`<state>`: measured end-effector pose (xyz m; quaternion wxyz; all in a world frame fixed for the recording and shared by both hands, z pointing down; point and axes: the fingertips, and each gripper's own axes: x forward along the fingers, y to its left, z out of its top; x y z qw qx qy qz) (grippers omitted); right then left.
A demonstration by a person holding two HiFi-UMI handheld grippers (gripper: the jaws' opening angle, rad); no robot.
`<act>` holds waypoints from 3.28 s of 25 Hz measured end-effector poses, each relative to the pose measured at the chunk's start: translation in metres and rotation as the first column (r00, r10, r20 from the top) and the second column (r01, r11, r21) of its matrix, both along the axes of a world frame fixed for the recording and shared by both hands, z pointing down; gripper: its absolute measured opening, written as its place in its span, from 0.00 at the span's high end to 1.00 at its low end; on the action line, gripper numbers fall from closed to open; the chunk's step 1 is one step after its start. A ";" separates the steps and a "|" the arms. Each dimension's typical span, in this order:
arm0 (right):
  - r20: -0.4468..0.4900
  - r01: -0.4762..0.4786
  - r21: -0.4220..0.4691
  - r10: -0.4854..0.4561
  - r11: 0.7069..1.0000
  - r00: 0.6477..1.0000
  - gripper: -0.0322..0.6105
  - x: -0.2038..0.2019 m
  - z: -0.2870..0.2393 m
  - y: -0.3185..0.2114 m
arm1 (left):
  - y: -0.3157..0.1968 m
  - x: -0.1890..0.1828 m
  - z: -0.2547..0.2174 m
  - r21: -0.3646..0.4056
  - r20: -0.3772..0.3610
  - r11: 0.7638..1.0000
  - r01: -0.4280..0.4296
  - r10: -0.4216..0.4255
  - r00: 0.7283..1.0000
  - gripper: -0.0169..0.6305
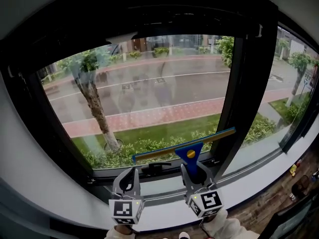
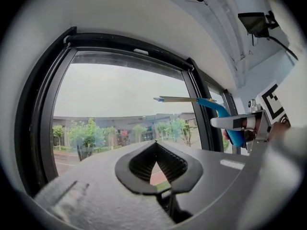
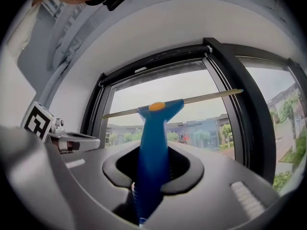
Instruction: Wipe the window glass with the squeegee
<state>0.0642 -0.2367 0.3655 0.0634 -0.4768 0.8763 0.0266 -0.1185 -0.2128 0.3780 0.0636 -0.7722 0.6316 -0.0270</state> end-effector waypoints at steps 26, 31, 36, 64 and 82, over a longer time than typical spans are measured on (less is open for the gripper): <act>0.102 -0.020 0.160 0.004 0.987 0.995 0.79 0.006 -0.288 -0.174 | -0.113 0.061 -0.279 0.215 0.059 0.965 -0.148 0.138 0.989 0.97; 0.102 -0.024 0.163 0.007 0.986 0.995 0.79 0.006 -0.312 -0.185 | -0.118 0.069 -0.294 0.211 0.067 0.963 -0.167 0.156 0.985 0.97; 0.087 -0.043 0.156 0.029 0.987 0.996 0.79 0.007 -0.322 -0.195 | -0.116 0.074 -0.300 0.218 0.079 0.960 -0.177 0.163 0.983 0.97; -0.008 -0.042 0.007 0.042 0.999 0.999 0.79 -0.002 -0.191 -0.196 | -0.137 0.069 -0.201 0.063 0.076 0.987 -0.151 0.146 0.986 0.97; 0.012 -0.057 -0.122 0.058 0.991 0.998 0.79 0.005 -0.071 -0.190 | -0.136 0.072 -0.060 -0.104 0.042 0.985 -0.139 0.144 0.989 0.97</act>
